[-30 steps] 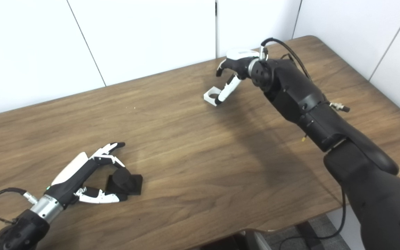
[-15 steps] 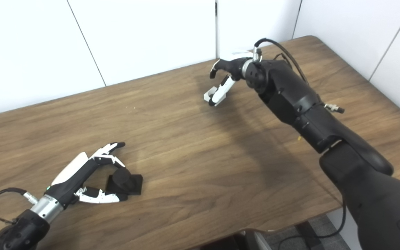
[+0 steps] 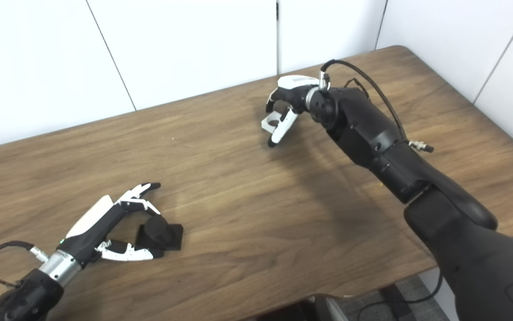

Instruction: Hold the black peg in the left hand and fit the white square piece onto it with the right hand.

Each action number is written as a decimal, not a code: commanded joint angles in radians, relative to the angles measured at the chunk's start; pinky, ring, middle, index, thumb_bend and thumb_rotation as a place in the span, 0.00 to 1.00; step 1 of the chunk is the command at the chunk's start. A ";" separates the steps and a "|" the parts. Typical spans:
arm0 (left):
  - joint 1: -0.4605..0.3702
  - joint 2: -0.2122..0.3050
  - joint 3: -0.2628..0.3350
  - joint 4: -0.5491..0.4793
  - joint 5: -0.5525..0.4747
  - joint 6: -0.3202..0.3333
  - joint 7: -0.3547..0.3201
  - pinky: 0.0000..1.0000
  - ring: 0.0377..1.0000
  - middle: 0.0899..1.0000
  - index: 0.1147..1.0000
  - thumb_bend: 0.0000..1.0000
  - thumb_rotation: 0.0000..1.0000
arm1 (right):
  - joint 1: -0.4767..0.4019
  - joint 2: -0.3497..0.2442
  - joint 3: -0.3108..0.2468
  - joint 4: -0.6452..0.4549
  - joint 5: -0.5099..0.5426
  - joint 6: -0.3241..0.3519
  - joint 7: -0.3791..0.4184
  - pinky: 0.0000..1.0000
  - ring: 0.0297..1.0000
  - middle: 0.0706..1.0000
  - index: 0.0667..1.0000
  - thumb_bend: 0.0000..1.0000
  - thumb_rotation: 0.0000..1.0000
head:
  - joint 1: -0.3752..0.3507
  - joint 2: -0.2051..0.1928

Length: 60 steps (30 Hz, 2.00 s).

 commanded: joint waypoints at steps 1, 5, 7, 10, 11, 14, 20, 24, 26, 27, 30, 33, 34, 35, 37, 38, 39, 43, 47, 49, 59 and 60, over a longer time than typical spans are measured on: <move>0.006 0.036 -0.004 -0.003 0.040 0.022 -0.018 1.00 1.00 0.97 0.43 0.52 0.06 | -0.048 -0.009 -0.008 -0.014 -0.002 -0.027 -0.022 0.82 0.92 0.92 0.77 0.87 0.27 | 0.000 0.002; 0.010 0.035 -0.005 -0.008 0.042 0.028 -0.019 1.00 1.00 0.97 0.43 0.52 0.06 | -0.048 -0.006 -0.003 -0.003 -0.008 -0.031 -0.025 0.80 0.92 0.92 0.77 0.84 0.22 | 0.003 0.003; 0.011 0.035 -0.005 -0.008 0.046 0.033 -0.018 1.00 1.00 0.97 0.43 0.52 0.06 | -0.047 -0.005 -0.002 0.000 -0.009 -0.031 -0.025 0.80 0.92 0.92 0.76 0.83 0.20 | 0.003 0.003; 0.013 0.036 -0.006 -0.008 0.047 0.031 -0.016 1.00 1.00 0.97 0.43 0.52 0.06 | -0.046 -0.005 -0.001 0.004 -0.011 -0.027 -0.022 0.80 0.92 0.92 0.76 0.81 0.18 | 0.005 0.004; 0.014 0.036 -0.005 -0.009 0.047 0.029 -0.015 1.00 1.00 0.97 0.43 0.52 0.06 | -0.046 -0.005 0.001 0.006 -0.012 -0.026 -0.022 0.80 0.92 0.92 0.76 0.81 0.17 | 0.005 0.004; 0.018 0.038 -0.005 -0.016 0.050 0.030 -0.015 1.00 1.00 0.97 0.43 0.52 0.06 | -0.044 -0.006 0.003 0.007 -0.016 -0.023 -0.020 0.81 0.92 0.92 0.76 0.80 0.15 | 0.006 0.005; 0.025 0.037 -0.005 -0.023 0.053 0.034 -0.013 0.99 1.00 0.96 0.43 0.52 0.06 | -0.040 -0.012 0.005 0.008 -0.017 -0.021 -0.014 0.81 0.92 0.92 0.75 0.77 0.12 | 0.008 0.009; 0.027 0.037 -0.004 -0.024 0.052 0.035 -0.010 0.99 1.00 0.96 0.43 0.52 0.06 | -0.038 -0.013 0.003 0.018 -0.015 -0.023 -0.019 0.81 0.93 0.91 0.73 0.76 0.11 | 0.009 0.011; 0.028 0.036 -0.004 -0.025 0.052 0.034 -0.009 0.99 1.00 0.96 0.43 0.52 0.06 | -0.037 -0.013 0.002 0.020 -0.014 -0.024 -0.023 0.82 0.93 0.91 0.72 0.76 0.11 | 0.011 0.013; 0.028 0.037 -0.004 -0.025 0.053 0.035 -0.009 1.00 1.00 0.96 0.43 0.52 0.06 | -0.036 -0.014 0.002 0.020 -0.014 -0.023 -0.025 0.82 0.92 0.91 0.71 0.75 0.11 | 0.011 0.014; 0.029 0.037 -0.006 -0.025 0.057 0.034 -0.008 1.00 1.00 0.96 0.43 0.52 0.06 | -0.032 -0.016 0.003 0.022 -0.016 -0.027 -0.036 0.80 0.91 0.88 0.67 0.71 0.12 | 0.010 0.014; 0.030 0.037 -0.005 -0.025 0.052 0.034 -0.008 1.00 1.00 0.96 0.43 0.52 0.06 | -0.027 -0.017 0.001 0.025 -0.016 -0.031 -0.051 0.79 0.89 0.86 0.52 0.58 0.14 | 0.014 0.015; 0.030 0.036 -0.004 -0.027 0.051 0.037 -0.009 0.99 1.00 0.96 0.43 0.52 0.06 | -0.026 -0.018 0.000 0.028 -0.016 -0.035 -0.057 0.79 0.88 0.86 0.49 0.55 0.14 | 0.014 0.015; 0.031 0.037 -0.004 -0.028 0.051 0.038 -0.009 1.00 1.00 0.96 0.43 0.52 0.06 | -0.025 -0.018 -0.001 0.030 -0.015 -0.037 -0.061 0.78 0.88 0.85 0.47 0.53 0.14 | 0.014 0.015; 0.032 0.038 -0.003 -0.030 0.050 0.039 -0.009 1.00 1.00 0.96 0.43 0.52 0.06 | -0.023 -0.019 -0.002 0.031 -0.016 -0.036 -0.065 0.78 0.88 0.85 0.46 0.52 0.14 | 0.015 0.016; 0.032 0.038 -0.003 -0.031 0.050 0.040 -0.010 1.00 1.00 0.96 0.43 0.52 0.06 | -0.022 -0.019 -0.003 0.029 -0.017 -0.034 -0.066 0.79 0.88 0.84 0.46 0.52 0.14 | 0.015 0.016; 0.033 0.039 -0.003 -0.032 0.050 0.041 -0.011 1.00 1.00 0.96 0.43 0.52 0.06 | -0.021 -0.020 -0.003 0.029 -0.018 -0.032 -0.067 0.79 0.87 0.83 0.46 0.52 0.14 | 0.014 0.016; 0.035 0.042 -0.002 -0.037 0.049 0.048 -0.014 1.00 1.00 0.96 0.43 0.52 0.06 | -0.018 -0.023 -0.005 0.032 -0.020 -0.035 -0.073 0.77 0.86 0.81 0.45 0.51 0.14 | 0.015 0.019; 0.035 0.043 -0.003 -0.036 0.049 0.043 -0.011 0.99 1.00 0.96 0.43 0.52 0.06 | -0.015 -0.024 -0.005 0.033 -0.022 -0.037 -0.082 0.77 0.86 0.78 0.45 0.52 0.14 | 0.014 0.019; 0.034 0.043 -0.002 -0.036 0.047 0.043 -0.012 0.99 1.00 0.96 0.43 0.52 0.06 | -0.014 -0.025 -0.005 0.033 -0.020 -0.038 -0.084 0.77 0.86 0.78 0.45 0.52 0.14 | 0.013 0.020; 0.029 0.043 -0.004 -0.035 0.047 0.048 -0.017 1.00 1.00 0.96 0.43 0.52 0.06 | -0.003 -0.030 -0.017 0.018 -0.008 -0.052 -0.102 0.77 0.86 0.78 0.45 0.52 0.14 | 0.014 0.021; 0.029 0.043 -0.005 -0.034 0.049 0.048 -0.016 1.00 1.00 0.97 0.43 0.52 0.06 | -0.001 -0.030 -0.020 0.015 -0.007 -0.057 -0.109 0.77 0.85 0.78 0.45 0.52 0.14 | 0.014 0.020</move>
